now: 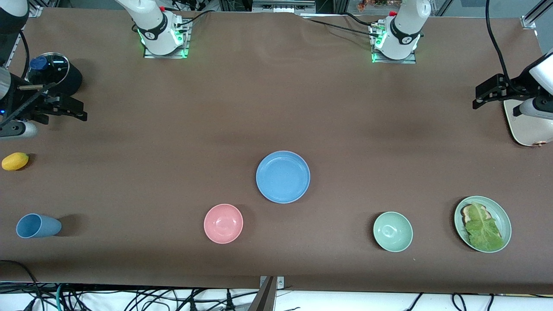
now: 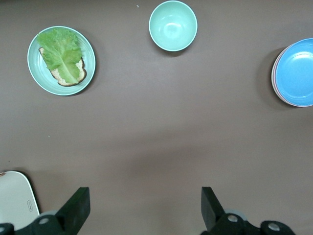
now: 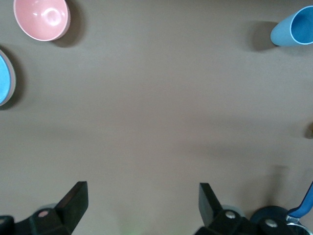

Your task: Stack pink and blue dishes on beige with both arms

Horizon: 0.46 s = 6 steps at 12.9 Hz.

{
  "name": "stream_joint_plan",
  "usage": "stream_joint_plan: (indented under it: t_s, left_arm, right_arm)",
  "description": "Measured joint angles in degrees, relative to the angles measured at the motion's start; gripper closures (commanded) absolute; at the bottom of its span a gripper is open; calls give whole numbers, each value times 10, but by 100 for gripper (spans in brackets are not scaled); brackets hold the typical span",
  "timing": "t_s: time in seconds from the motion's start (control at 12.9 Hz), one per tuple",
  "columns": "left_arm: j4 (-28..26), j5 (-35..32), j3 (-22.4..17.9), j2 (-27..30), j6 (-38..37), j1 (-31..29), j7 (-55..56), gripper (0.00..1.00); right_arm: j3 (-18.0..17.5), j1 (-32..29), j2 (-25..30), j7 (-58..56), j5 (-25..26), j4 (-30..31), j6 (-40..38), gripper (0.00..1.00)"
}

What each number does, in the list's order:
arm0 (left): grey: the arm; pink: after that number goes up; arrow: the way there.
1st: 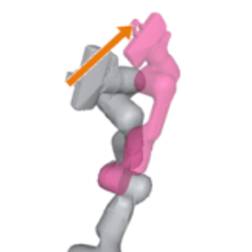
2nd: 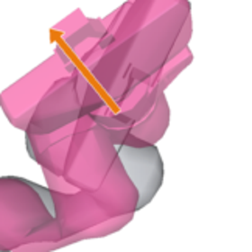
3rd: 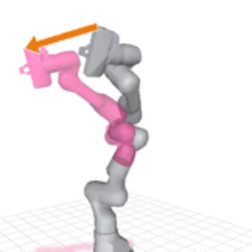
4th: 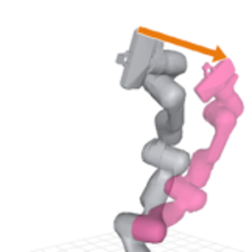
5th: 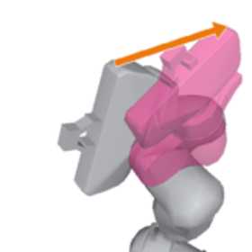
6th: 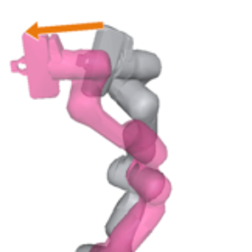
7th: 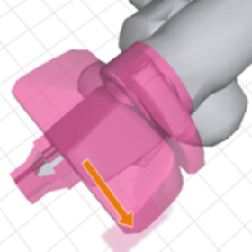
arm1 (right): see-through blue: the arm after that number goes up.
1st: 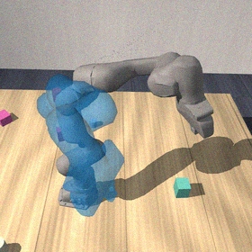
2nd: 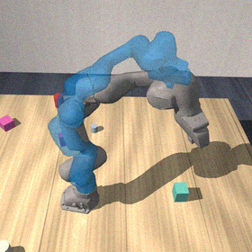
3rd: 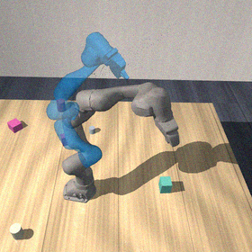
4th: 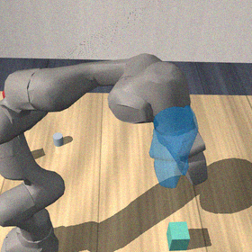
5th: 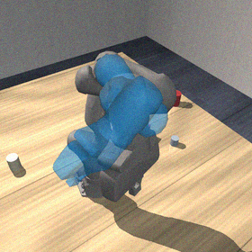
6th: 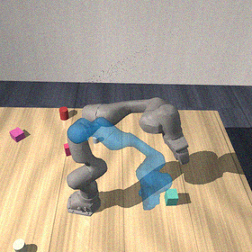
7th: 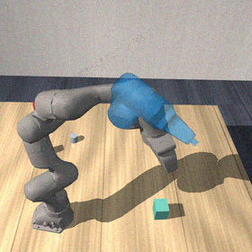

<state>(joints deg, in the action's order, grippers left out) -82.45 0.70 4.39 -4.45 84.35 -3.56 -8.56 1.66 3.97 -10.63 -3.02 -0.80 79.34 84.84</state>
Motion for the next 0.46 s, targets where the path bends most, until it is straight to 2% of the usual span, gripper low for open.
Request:
stream_joint_plan:
  t_s: [0.23, 0.46]
  left_arm:
    - [0, 0, 0, -2, 0, -1, 0, 0]
    - [0, 0, 0, -4, 0, -2, 0, 0]
  right_arm:
    - [-2, 5, 31, 0, 4, 47, 12, 0]
    - [-4, 11, 41, 1, 5, 54, 12, 0]
